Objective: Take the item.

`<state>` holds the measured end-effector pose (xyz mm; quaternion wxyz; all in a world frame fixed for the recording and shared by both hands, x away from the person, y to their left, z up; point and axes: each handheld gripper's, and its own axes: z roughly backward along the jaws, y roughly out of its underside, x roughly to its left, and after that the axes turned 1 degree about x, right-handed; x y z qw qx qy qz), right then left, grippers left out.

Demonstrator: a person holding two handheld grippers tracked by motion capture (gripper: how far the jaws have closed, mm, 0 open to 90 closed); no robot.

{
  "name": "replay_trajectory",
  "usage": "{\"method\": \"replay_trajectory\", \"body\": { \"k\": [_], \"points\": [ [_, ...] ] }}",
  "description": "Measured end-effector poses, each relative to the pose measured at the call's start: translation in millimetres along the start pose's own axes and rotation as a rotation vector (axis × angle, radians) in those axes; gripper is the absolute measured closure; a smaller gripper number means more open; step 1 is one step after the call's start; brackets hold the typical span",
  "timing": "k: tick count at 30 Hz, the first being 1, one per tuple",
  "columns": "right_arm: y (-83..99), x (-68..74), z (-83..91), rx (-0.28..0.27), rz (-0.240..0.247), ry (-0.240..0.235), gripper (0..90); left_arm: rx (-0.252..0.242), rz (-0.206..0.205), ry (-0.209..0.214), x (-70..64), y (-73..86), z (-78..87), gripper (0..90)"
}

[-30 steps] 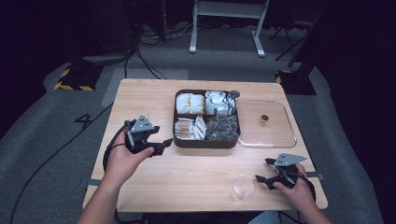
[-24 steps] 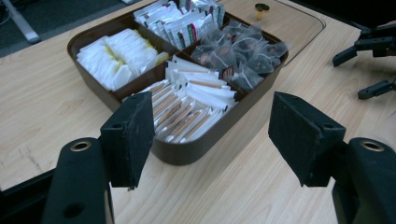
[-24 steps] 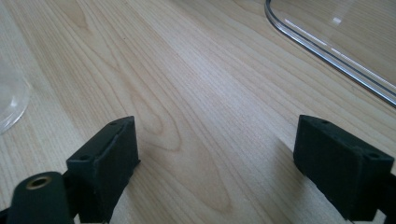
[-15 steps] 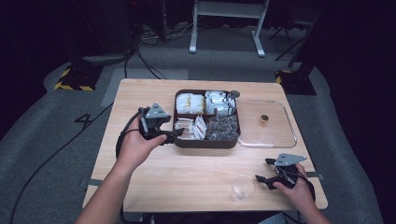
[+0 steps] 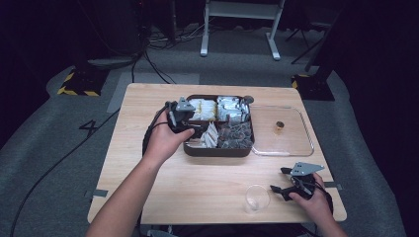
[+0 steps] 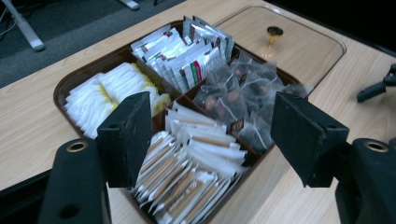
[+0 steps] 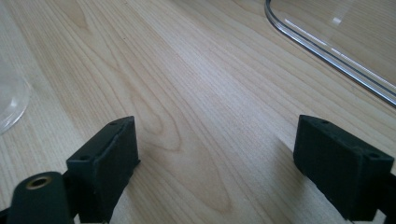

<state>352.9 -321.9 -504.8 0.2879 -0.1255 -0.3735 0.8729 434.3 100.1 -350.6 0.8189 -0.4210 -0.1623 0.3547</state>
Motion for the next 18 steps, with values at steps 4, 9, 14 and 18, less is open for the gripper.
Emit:
{"method": "replay_trajectory", "body": {
  "k": [4, 9, 14, 18],
  "points": [
    [0.0, 0.0, 0.0, 0.000, 0.000, 0.000, 14.0, 0.001, 0.007, -0.008, -0.8, -8.2, -9.3, 30.3],
    [0.0, 0.0, 0.0, 0.000, 0.000, 0.000, 14.0, -0.007, -0.011, -0.012, 3.6, -23.1, -30.6, 30.4],
    [0.0, 0.0, 0.0, 0.000, 0.000, 0.000, 14.0, -0.007, -0.038, -0.007, 9.2, -30.9, -46.0, 30.3],
    [0.0, 0.0, 0.0, 0.000, 0.000, 0.000, 14.0, -0.017, -0.032, 0.022, 16.9, -37.3, -58.8, 30.1]
  ]
}}
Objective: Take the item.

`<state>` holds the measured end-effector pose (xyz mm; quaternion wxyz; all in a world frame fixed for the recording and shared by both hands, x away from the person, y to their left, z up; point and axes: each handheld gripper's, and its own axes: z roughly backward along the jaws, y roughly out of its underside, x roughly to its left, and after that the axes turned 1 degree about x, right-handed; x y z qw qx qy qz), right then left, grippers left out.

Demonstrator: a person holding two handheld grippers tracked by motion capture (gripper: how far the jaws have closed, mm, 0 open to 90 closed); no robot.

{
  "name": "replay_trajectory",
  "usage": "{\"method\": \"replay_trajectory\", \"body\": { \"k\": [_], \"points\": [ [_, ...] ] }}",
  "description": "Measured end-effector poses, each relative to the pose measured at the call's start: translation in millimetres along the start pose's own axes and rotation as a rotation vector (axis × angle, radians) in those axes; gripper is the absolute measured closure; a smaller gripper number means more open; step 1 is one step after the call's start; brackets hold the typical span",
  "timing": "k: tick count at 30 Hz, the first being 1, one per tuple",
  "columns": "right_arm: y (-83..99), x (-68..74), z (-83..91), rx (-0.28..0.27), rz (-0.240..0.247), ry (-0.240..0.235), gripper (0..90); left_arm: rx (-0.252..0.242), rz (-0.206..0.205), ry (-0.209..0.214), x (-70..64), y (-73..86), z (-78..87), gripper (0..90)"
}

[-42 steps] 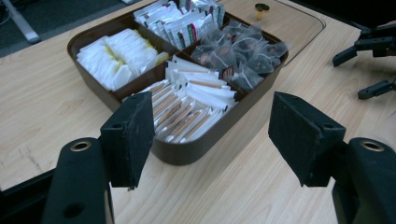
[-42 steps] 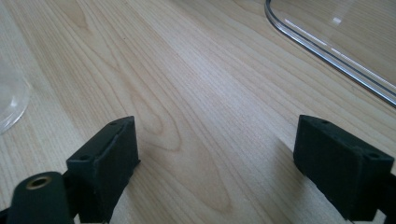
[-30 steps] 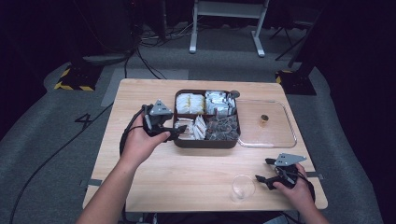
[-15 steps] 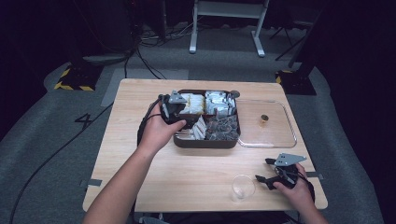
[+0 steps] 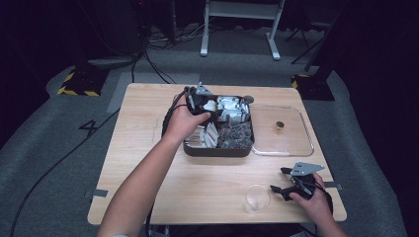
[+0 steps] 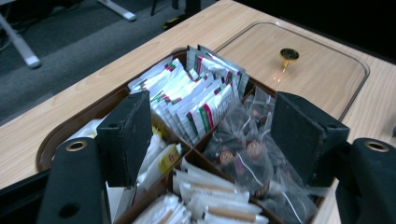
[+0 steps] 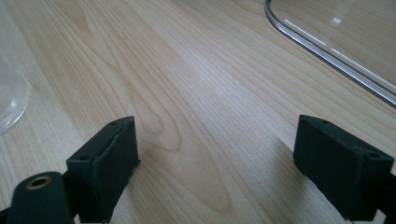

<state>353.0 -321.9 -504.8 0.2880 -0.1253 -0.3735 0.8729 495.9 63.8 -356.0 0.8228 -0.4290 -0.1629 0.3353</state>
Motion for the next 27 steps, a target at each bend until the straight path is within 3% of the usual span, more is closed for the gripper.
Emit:
{"method": "replay_trajectory", "body": {
  "k": [12, 14, 16, 23, 25, 27],
  "points": [
    [-0.2, -0.2, -0.1, -0.001, -0.003, -0.003, 14.0, 0.044, 0.044, -0.060, 27.9, -5.5, -40.8, 30.6],
    [-0.2, -0.2, -0.1, -0.001, -0.002, -0.004, 14.0, 0.050, 0.040, -0.057, 29.7, -5.5, -43.0, 30.8],
    [-0.3, -0.5, -0.2, 0.000, 0.000, -0.005, 14.0, 0.061, 0.036, -0.014, 36.1, -5.4, -48.2, 31.0],
    [-0.4, -0.7, -0.4, 0.000, 0.001, -0.007, 14.0, 0.104, 0.021, -0.011, 47.0, -3.1, -57.1, 30.9],
    [-0.5, -0.8, -0.4, 0.000, 0.002, -0.008, 14.0, 0.109, 0.051, -0.017, 48.4, -1.1, -60.2, 30.9],
    [-0.5, -1.0, -0.5, 0.000, 0.004, -0.009, 14.0, 0.114, 0.087, -0.050, 50.2, 1.9, -63.0, 31.1]
  ]
}}
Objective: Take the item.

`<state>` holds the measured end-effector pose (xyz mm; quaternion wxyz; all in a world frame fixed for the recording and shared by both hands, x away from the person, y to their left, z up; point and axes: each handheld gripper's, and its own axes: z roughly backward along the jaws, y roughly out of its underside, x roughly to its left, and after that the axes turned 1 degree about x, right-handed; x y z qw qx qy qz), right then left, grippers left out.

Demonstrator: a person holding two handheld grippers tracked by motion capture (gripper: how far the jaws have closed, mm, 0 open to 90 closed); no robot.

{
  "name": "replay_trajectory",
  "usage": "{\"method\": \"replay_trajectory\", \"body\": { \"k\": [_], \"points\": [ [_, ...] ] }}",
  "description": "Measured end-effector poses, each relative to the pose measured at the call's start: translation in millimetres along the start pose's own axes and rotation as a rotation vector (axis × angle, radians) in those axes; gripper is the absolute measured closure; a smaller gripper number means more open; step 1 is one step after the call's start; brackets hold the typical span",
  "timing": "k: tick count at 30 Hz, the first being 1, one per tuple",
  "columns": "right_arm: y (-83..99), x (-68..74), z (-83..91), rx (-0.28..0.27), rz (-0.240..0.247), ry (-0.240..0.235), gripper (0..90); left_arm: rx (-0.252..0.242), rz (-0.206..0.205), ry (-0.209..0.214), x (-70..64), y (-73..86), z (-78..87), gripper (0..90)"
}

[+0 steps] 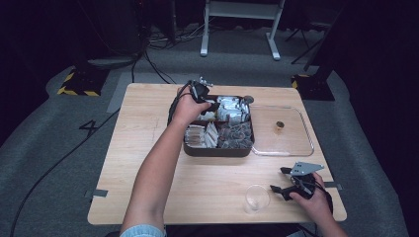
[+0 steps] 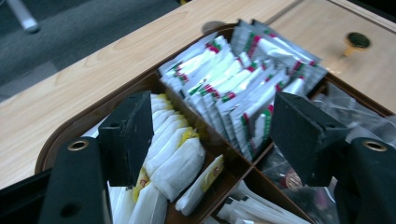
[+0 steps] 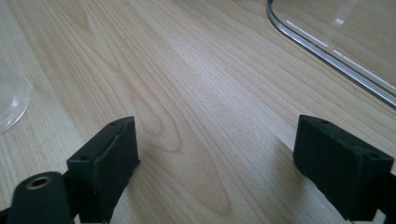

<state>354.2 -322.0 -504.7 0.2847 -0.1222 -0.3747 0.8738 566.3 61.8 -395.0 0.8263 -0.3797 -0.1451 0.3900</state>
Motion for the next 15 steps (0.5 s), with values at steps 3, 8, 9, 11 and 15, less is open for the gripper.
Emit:
{"method": "replay_trajectory", "body": {
  "k": [3, 8, 9, 11, 15],
  "points": [
    [-0.1, -0.1, 0.0, 0.000, 0.001, -0.001, 14.0, 0.007, 0.042, -0.013, 2.0, 3.5, -2.9, 32.2],
    [-0.2, -0.1, -0.1, 0.001, 0.002, -0.001, 14.0, 0.026, 0.082, -0.013, 8.1, 13.7, -12.5, 34.1],
    [-0.2, -0.1, -0.1, 0.001, 0.002, -0.001, 14.0, 0.026, 0.082, -0.013, 8.1, 13.7, -12.5, 34.3],
    [-0.2, -0.2, -0.1, 0.000, 0.003, 0.000, 14.0, 0.039, 0.090, -0.012, 9.2, 16.1, -16.0, 35.3],
    [-0.3, -0.5, -0.3, 0.000, 0.004, -0.002, 14.0, 0.052, 0.093, -0.014, 10.0, 19.2, -22.0, 37.7]
  ]
}}
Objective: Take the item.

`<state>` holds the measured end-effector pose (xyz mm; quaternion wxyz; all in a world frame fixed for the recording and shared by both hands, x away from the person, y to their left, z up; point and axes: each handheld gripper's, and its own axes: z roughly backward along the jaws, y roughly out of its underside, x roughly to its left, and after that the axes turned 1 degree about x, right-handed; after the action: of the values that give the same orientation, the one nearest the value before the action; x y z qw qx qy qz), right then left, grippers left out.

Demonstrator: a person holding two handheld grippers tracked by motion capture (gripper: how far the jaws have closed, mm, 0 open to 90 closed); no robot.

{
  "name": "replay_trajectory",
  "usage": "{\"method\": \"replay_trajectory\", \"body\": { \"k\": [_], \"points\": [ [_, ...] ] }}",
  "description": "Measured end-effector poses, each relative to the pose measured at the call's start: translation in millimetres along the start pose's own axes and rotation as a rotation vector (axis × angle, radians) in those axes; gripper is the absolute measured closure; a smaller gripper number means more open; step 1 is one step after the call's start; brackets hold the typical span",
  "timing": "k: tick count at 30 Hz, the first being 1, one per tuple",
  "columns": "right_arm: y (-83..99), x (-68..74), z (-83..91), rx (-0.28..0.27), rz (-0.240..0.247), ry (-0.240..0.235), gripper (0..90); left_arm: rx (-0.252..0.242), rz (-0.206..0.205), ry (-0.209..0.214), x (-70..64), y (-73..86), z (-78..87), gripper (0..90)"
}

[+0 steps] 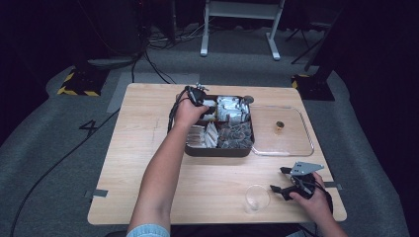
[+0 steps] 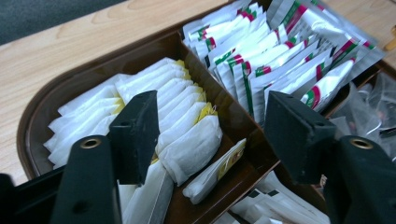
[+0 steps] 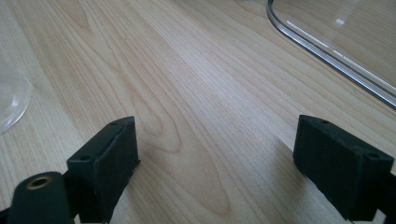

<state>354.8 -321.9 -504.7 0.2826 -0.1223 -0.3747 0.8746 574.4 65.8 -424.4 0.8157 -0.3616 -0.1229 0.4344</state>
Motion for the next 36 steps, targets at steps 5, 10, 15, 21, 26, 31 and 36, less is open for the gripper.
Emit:
{"method": "replay_trajectory", "body": {
  "k": [5, 10, 15, 21, 26, 31, 36],
  "points": [
    [-0.1, -0.1, -0.1, 0.000, 0.000, 0.000, 14.0, 0.033, -0.001, 0.011, 0.5, 4.1, -6.0, 40.5],
    [-0.1, -0.2, -0.1, 0.000, 0.001, 0.000, 14.0, 0.090, 0.022, 0.031, 0.9, 8.8, -12.4, 48.8],
    [-0.1, -0.2, -0.2, 0.000, 0.000, 0.000, 14.0, 0.135, 0.010, 0.036, -0.7, 11.0, -16.8, 55.9],
    [-0.2, -0.2, -0.2, 0.000, 0.001, -0.001, 14.0, 0.179, -0.023, 0.038, -4.0, 9.8, -20.5, 64.9],
    [-0.2, -0.1, -0.2, 0.000, 0.001, 0.000, 14.0, 0.193, -0.032, 0.053, -5.2, 9.3, -22.4, 74.9],
    [-0.2, -0.1, -0.2, 0.001, 0.001, 0.000, 14.0, 0.205, -0.053, 0.061, -7.3, 9.4, -23.5, 86.1],
    [-0.2, -0.1, -0.2, 0.001, 0.001, 0.000, 14.0, 0.208, -0.058, 0.084, -6.9, 9.0, -23.3, 89.8]
  ]
}}
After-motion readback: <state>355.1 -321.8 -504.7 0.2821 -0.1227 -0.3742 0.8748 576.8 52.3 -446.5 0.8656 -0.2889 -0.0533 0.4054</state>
